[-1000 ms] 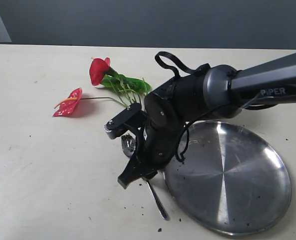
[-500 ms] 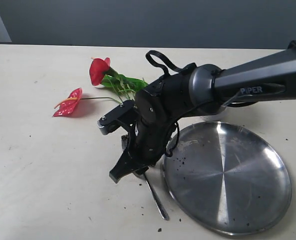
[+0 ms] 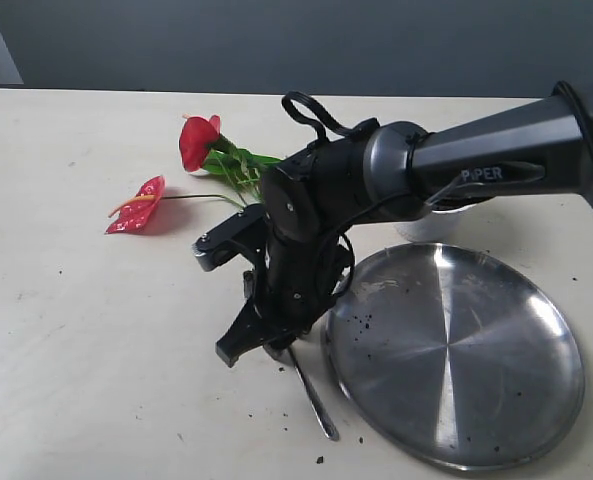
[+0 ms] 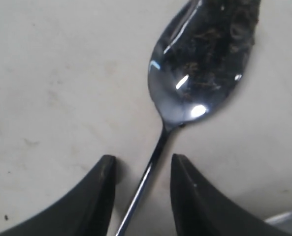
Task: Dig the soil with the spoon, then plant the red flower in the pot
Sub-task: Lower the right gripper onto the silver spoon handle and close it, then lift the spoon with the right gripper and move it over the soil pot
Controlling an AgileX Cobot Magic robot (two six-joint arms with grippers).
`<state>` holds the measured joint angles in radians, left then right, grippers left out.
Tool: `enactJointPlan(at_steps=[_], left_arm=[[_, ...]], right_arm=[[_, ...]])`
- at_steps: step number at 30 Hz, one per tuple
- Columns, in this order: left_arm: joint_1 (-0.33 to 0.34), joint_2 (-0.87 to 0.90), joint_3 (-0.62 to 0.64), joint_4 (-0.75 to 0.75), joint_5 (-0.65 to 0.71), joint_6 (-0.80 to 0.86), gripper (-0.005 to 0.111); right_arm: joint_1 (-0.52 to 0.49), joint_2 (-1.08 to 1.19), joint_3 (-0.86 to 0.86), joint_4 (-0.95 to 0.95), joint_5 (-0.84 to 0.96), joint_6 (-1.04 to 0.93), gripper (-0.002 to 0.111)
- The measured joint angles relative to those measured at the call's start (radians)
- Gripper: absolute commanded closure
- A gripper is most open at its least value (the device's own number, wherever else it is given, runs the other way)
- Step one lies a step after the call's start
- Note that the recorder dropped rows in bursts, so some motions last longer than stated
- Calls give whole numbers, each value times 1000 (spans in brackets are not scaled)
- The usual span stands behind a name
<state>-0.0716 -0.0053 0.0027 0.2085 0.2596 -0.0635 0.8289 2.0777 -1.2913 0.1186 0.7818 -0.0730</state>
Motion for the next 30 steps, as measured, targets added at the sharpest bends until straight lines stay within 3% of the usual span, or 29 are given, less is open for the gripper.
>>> enactJointPlan(at_steps=[4, 11, 30], left_arm=[[0, 0, 0, 0, 0, 0, 105], [0, 0, 0, 0, 0, 0, 105], [0, 0, 0, 0, 0, 0, 105]], right_arm=[[0, 0, -1, 24, 33, 2, 74], [0, 0, -2, 39, 54, 2, 109], [1, 13, -37, 218, 50, -78, 109]])
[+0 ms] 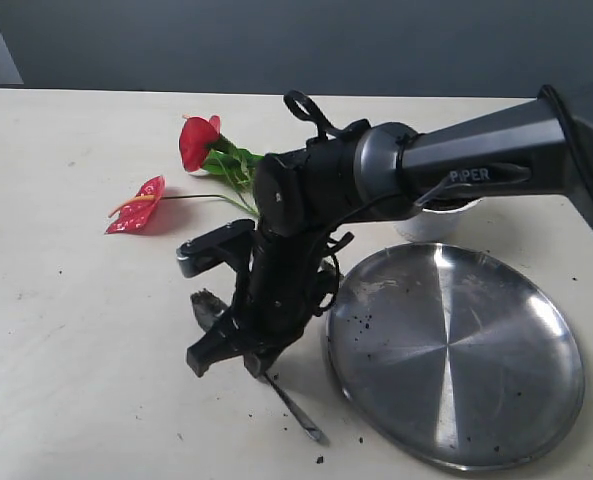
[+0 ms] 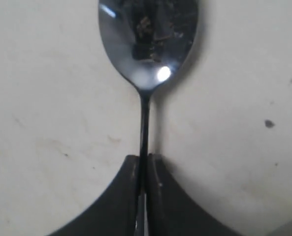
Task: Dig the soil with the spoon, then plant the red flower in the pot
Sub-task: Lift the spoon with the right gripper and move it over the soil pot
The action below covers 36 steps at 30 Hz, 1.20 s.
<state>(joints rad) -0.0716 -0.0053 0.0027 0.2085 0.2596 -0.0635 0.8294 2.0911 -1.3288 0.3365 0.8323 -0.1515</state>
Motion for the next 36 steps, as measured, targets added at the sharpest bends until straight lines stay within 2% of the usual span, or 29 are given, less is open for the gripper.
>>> enactJointPlan(at_steps=[5, 9, 13, 22, 24, 28, 34, 36], left_arm=[[0, 0, 0, 0, 0, 0, 105], [0, 0, 0, 0, 0, 0, 105], [0, 0, 0, 0, 0, 0, 105], [0, 0, 0, 0, 0, 0, 105], [0, 0, 0, 0, 0, 0, 105], [0, 0, 0, 0, 0, 0, 105], [0, 0, 0, 0, 0, 0, 105], [0, 0, 0, 0, 0, 0, 105]], right_arm=[[0, 0, -131, -2, 36, -15, 109], [0, 0, -290, -149, 183, -18, 109], [0, 0, -396, -516, 367, -19, 109], [0, -12, -408, -1252, 383, -7, 109], [0, -12, -408, -1319, 386, -26, 109], [0, -18, -391, -1328, 381, -33, 109], [-109, -148, -178, -1354, 383, -42, 109], [-121, -210, -118, -1380, 386, -103, 109]])
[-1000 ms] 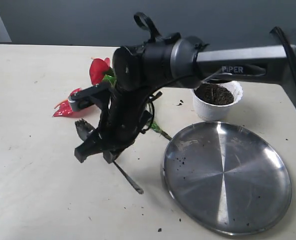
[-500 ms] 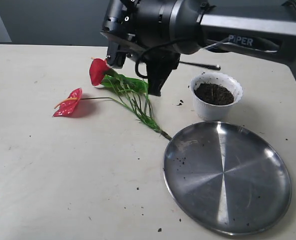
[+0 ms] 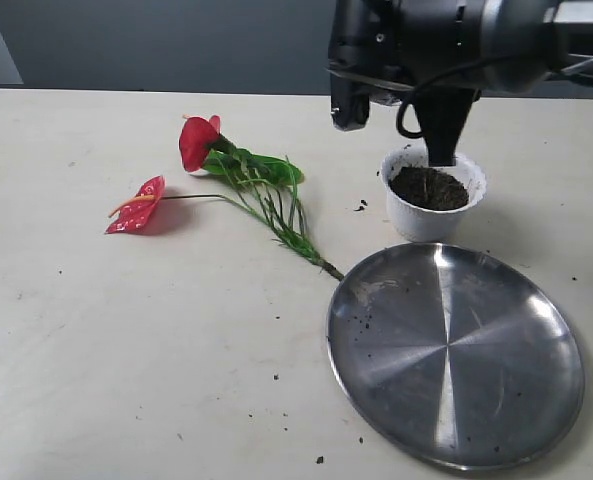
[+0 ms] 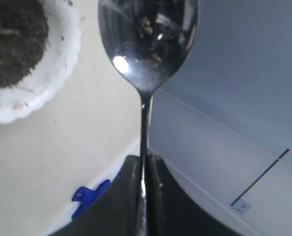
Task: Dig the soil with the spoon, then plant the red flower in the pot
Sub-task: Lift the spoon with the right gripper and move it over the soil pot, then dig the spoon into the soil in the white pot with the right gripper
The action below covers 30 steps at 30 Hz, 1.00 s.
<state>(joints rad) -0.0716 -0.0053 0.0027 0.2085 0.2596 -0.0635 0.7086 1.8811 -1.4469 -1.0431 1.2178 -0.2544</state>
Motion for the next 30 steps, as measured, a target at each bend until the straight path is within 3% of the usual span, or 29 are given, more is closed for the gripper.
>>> enactJointPlan(at_steps=[8, 16, 30], left_arm=[[0, 0, 0, 0, 0, 0, 105], [0, 0, 0, 0, 0, 0, 105], [0, 0, 0, 0, 0, 0, 105]], right_arm=[[-4, -51, 122, -105, 2, -238, 109], [-4, -32, 201, -232, 0, -267, 109], [-4, 166, 201, -277, -5, -312, 109]])
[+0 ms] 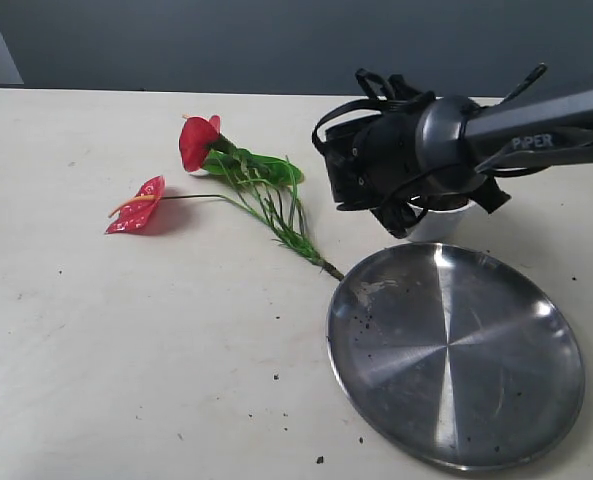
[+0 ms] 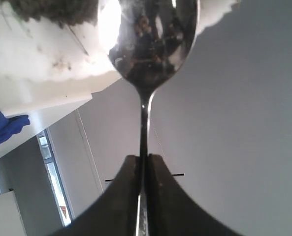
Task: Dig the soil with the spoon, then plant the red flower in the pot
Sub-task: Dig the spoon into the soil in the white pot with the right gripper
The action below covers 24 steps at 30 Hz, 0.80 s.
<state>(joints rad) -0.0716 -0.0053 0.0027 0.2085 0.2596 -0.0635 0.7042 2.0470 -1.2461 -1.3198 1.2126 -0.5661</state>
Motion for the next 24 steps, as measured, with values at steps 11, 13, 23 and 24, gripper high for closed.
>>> enactJointPlan(at_steps=[11, 13, 23, 24], left_arm=[[0, 0, 0, 0, 0, 0, 105], [0, 0, 0, 0, 0, 0, 105], [0, 0, 0, 0, 0, 0, 105], [0, 0, 0, 0, 0, 0, 105]], right_arm=[[-2, 90, 0, 2, 25, 12, 109], [-2, 103, -2, -1, 35, 16, 109], [-18, 88, -2, -51, 11, 35, 109], [-21, 80, -2, -47, 6, 35, 109]])
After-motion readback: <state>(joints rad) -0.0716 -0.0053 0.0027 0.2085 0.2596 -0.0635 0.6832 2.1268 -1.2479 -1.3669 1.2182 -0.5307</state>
